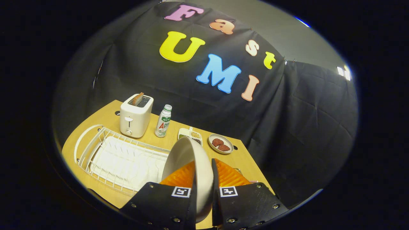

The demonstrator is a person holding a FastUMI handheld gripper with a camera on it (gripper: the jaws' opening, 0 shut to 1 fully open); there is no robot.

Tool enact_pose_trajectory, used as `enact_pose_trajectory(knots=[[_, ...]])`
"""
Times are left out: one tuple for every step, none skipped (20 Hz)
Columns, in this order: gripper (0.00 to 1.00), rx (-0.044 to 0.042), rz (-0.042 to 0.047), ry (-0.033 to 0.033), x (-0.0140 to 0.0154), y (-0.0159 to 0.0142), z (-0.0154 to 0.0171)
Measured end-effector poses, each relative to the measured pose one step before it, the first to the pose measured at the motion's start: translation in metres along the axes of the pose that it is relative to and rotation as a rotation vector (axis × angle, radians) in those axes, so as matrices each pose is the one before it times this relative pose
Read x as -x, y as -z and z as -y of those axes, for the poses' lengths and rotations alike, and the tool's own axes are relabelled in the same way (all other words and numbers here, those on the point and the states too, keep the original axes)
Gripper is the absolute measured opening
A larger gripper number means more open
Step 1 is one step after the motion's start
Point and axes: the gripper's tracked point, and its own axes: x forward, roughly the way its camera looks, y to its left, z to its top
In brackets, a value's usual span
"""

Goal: Take the plate from the dish rack, then take the spoon from the basket and place it into the plate.

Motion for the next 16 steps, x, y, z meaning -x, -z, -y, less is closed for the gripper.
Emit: enact_pose_trajectory(knots=[[0.19,-0.01733,-0.00450,-0.01631,0.00922,0.00527,0.00009],[0.19,-0.01496,-0.00710,-0.01486,0.00849,0.00629,-0.00007],[0.19,-0.01167,-0.00864,-0.01653,0.00643,0.00901,0.00089],[0.19,-0.00760,-0.00834,-0.01838,0.00640,0.00772,-0.00121],[0.19,-0.00524,-0.00830,-0.01928,0.00480,0.00869,-0.00140],[0.19,-0.00226,-0.00947,-0.01837,0.00383,0.00979,-0.00142],[0.19,0.00040,-0.00975,-0.01776,0.00402,0.00918,-0.00194],[0.19,-0.00072,-0.00845,-0.01834,0.00291,0.00814,-0.00174],[0.19,-0.00743,-0.00853,-0.02218,0.00188,0.00699,-0.00272],[0.19,-0.01294,-0.01217,-0.02223,0.00107,0.00978,-0.00342],[0.19,-0.01793,-0.01630,-0.01889,0.00088,0.00881,-0.00281],[0.19,-0.02013,-0.01819,-0.01895,0.00016,0.00868,-0.00300],[0.19,-0.02163,-0.02049,-0.01703,-0.00026,0.01046,-0.00235],[0.19,-0.02313,-0.01939,-0.01235,-0.00169,0.00981,-0.00101],[0.19,-0.02308,-0.01866,-0.00859,-0.00194,0.00830,0.00017],[0.19,-0.02223,-0.01767,-0.00736,-0.00232,0.00754,-0.00025]])
